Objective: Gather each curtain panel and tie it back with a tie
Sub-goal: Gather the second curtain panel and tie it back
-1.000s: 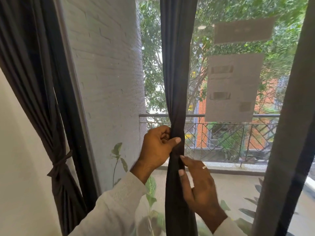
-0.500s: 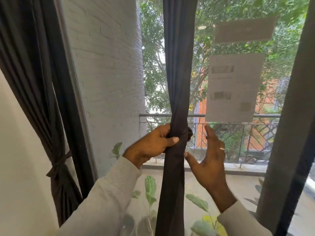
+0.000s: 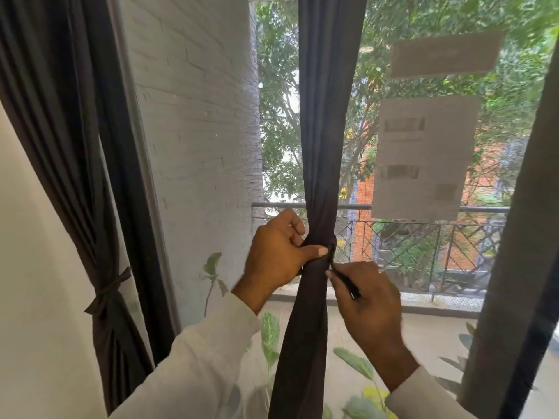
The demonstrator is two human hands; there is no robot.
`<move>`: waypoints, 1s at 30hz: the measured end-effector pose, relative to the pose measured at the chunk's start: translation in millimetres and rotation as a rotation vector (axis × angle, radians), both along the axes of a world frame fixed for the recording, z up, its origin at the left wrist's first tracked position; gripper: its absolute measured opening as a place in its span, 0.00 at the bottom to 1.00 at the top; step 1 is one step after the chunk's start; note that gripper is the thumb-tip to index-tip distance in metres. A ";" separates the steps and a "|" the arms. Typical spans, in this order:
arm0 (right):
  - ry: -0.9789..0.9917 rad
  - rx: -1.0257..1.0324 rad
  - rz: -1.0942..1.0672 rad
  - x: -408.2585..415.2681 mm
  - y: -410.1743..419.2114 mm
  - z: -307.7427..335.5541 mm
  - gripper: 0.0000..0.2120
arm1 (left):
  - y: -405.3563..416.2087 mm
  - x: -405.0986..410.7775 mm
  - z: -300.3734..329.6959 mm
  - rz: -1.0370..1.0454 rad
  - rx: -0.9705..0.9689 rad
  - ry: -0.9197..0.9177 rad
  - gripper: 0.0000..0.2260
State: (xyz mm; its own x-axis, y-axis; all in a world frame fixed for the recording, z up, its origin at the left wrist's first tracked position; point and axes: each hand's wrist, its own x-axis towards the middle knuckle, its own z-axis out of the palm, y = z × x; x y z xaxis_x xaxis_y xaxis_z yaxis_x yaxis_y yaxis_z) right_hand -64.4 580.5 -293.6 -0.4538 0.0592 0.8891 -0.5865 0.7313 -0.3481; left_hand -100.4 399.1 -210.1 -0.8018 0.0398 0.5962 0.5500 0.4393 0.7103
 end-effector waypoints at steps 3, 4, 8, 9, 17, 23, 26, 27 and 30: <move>-0.018 -0.032 0.114 -3.1 -0.5 -0.6 0.07 | 3.4 5.6 -4.4 -0.119 -0.021 0.069 0.17; -0.015 -0.038 0.167 -3.1 0.3 -0.7 0.08 | 3.0 6.9 -4.8 -0.198 -0.029 0.082 0.12; -0.061 -0.138 0.448 -0.9 12.0 -3.4 0.09 | -17.1 3.7 -5.4 -0.415 -0.099 0.031 0.08; -0.091 -0.185 0.509 -0.5 16.1 -2.7 0.10 | -22.6 3.2 -5.3 -0.451 -0.125 0.012 0.11; -0.277 -0.517 0.682 -3.9 12.5 -3.5 0.23 | -15.7 12.1 -1.0 -0.377 -0.340 0.420 0.09; -0.254 -0.560 0.728 14.6 3.5 5.1 0.22 | 0.0 29.2 15.8 -0.158 -0.756 0.867 0.04; -0.245 -0.607 0.713 16.9 -0.3 3.9 0.23 | 4.7 26.2 23.2 -0.179 -0.708 0.800 0.09; -0.245 -0.622 0.714 18.3 -1.6 4.1 0.24 | 5.7 24.0 25.1 -0.159 -0.640 0.745 0.11; -0.244 -0.589 0.733 22.3 -5.9 3.2 0.21 | 11.6 22.7 29.6 -0.073 -0.446 0.629 0.08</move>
